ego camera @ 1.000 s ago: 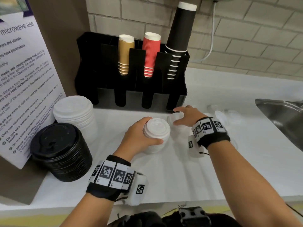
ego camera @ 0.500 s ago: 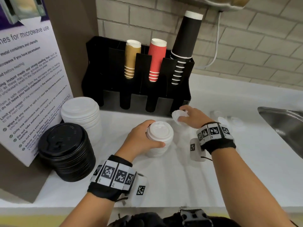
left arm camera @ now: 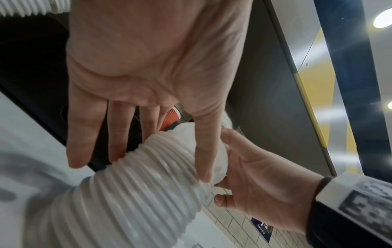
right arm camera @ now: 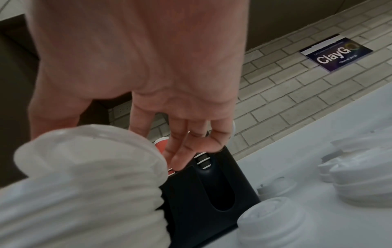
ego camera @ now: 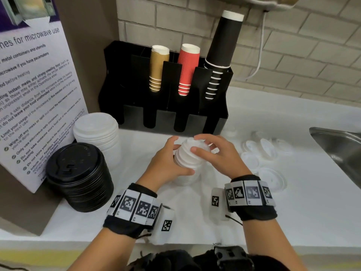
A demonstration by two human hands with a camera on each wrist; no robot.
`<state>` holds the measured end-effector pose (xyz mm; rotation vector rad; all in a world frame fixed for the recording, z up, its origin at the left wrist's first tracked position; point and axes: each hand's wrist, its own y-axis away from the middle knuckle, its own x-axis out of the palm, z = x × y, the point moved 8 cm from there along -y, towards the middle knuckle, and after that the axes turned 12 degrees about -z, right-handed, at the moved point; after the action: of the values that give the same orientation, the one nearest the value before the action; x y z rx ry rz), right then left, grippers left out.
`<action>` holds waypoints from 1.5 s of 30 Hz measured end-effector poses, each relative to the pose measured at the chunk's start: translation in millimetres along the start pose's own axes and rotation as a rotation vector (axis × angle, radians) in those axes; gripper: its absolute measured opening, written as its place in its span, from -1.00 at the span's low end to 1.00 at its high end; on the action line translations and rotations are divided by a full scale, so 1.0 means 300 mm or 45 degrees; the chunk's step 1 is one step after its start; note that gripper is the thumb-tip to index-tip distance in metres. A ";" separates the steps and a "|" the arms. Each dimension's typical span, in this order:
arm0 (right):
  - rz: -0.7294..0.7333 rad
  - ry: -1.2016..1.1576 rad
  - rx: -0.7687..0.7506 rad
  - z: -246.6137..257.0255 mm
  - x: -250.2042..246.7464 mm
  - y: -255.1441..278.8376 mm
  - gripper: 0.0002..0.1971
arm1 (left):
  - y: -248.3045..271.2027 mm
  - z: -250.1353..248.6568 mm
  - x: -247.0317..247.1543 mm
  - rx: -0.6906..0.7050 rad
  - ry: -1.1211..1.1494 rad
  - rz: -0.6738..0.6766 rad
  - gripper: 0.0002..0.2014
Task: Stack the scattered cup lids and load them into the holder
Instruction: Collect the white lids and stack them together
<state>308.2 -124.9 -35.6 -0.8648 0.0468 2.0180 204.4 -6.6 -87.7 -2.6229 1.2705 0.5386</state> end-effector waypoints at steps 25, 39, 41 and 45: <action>-0.028 -0.043 0.144 -0.085 -0.049 -0.074 -0.66 | 0.019 -0.039 0.025 0.058 0.020 0.147 -0.18; 0.557 1.078 0.277 -0.343 0.050 -0.210 -0.43 | 0.005 -0.008 0.092 -0.330 0.221 0.181 -0.56; 0.568 1.082 0.286 -0.339 0.027 -0.211 -0.45 | -0.001 -0.012 0.106 -0.337 0.223 0.188 -0.55; 0.391 0.643 0.373 -0.283 -0.083 -0.219 -0.54 | -0.020 -0.037 0.144 -0.345 0.222 0.196 -0.58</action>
<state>413.7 -134.6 -66.0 -1.2059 0.7800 1.9471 236.6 -37.4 -94.8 -2.8617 1.5626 0.5507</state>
